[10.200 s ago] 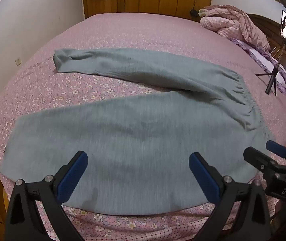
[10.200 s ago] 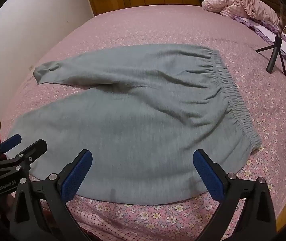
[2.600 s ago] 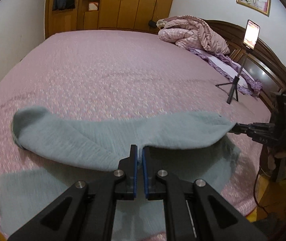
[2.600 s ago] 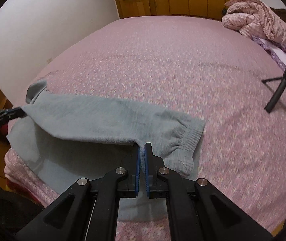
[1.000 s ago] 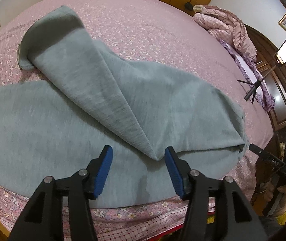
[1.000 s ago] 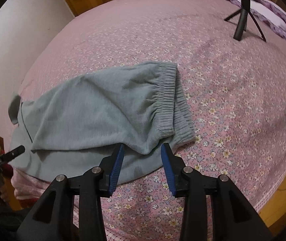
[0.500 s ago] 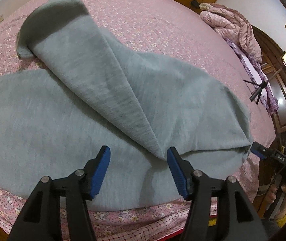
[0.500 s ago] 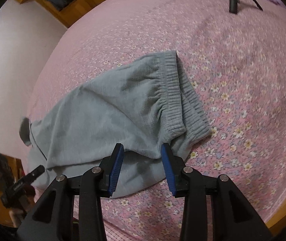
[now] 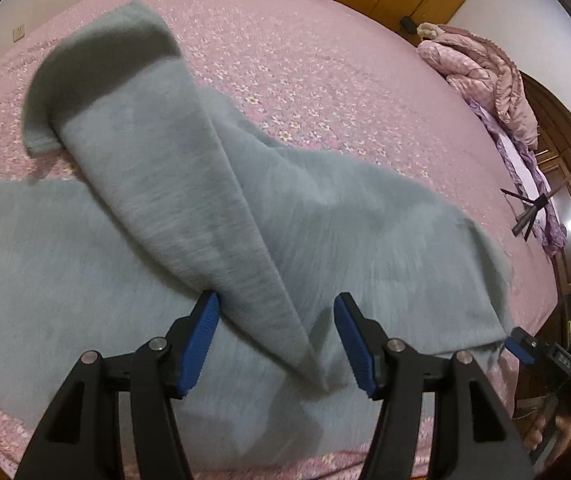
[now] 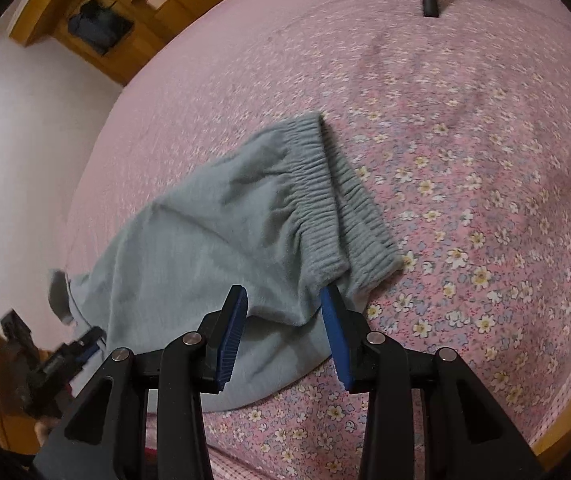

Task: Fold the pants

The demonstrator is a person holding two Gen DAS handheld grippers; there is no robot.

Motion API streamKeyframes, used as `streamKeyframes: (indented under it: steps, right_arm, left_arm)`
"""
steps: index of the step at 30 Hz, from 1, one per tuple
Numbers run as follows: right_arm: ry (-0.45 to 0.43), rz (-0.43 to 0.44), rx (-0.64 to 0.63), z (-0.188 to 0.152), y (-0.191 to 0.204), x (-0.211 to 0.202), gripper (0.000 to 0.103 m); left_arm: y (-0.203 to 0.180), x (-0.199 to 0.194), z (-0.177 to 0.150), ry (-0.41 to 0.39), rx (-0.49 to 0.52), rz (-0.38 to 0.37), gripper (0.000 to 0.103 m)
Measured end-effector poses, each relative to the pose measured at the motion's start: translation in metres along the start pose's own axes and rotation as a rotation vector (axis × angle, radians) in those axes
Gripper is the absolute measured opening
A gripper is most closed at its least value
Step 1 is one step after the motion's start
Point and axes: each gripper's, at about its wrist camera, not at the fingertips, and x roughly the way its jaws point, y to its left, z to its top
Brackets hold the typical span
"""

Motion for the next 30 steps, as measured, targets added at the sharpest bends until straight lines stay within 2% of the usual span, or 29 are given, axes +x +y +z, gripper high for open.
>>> streamKeyframes:
  steps: [5,12,13,14,15,16,17,18,20,24,30]
  right_arm:
    - [0.004,0.009,0.048,0.002,-0.009,0.010,0.040]
    - [-0.027,0.006,0.068,0.002,-0.010,0.017,0.040]
    - [-0.031,0.008,0.074,0.003,-0.012,0.016,0.039]
    - [-0.037,0.013,0.077,0.004,-0.014,0.014,0.025]
    - [-0.044,0.017,0.072,0.005,-0.015,0.011,0.015]
    - [-0.050,0.019,0.051,0.006,-0.013,0.007,0.010]
    - [-0.059,0.021,0.037,0.005,-0.011,0.003,0.010]
    - [-0.073,0.030,0.027,0.006,-0.010,-0.003,0.010]
    - [-0.101,0.055,0.018,0.011,-0.012,-0.020,0.009]
    - [-0.143,0.089,0.017,0.019,-0.019,-0.047,0.008]
    - [-0.150,0.082,0.002,0.020,-0.037,-0.067,0.008]
  left_arm:
    - [-0.006,0.009,-0.003,-0.019,0.017,0.016,0.071]
    - [-0.011,0.011,-0.004,-0.028,0.030,0.039,0.071]
    - [-0.011,0.010,-0.003,-0.030,0.031,0.046,0.068]
    - [-0.012,0.010,-0.003,-0.030,0.035,0.061,0.059]
    - [-0.012,0.009,-0.003,-0.032,0.044,0.077,0.043]
    - [-0.012,0.007,-0.002,-0.036,0.047,0.082,0.033]
    - [-0.011,0.004,-0.002,-0.037,0.043,0.078,0.018]
    - [-0.008,0.000,-0.002,-0.039,0.028,0.056,0.013]
    - [-0.003,-0.013,-0.003,-0.061,0.007,0.016,0.009]
    - [-0.005,-0.042,-0.013,-0.100,0.038,-0.024,0.007]
    - [-0.004,-0.059,-0.033,-0.087,0.086,-0.015,0.007]
